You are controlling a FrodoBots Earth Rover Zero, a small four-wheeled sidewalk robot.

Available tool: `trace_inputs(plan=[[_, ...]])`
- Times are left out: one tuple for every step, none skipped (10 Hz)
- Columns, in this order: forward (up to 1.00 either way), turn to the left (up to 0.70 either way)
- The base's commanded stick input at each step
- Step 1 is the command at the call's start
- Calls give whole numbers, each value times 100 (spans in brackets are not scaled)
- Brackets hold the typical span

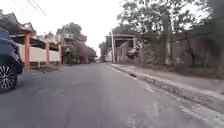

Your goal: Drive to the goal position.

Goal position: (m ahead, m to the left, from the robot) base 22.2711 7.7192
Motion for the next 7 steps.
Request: trace_inputs(plan=[[100,0],[100,0],[100,0],[100,0],[100,0],[100,0],[100,0]])
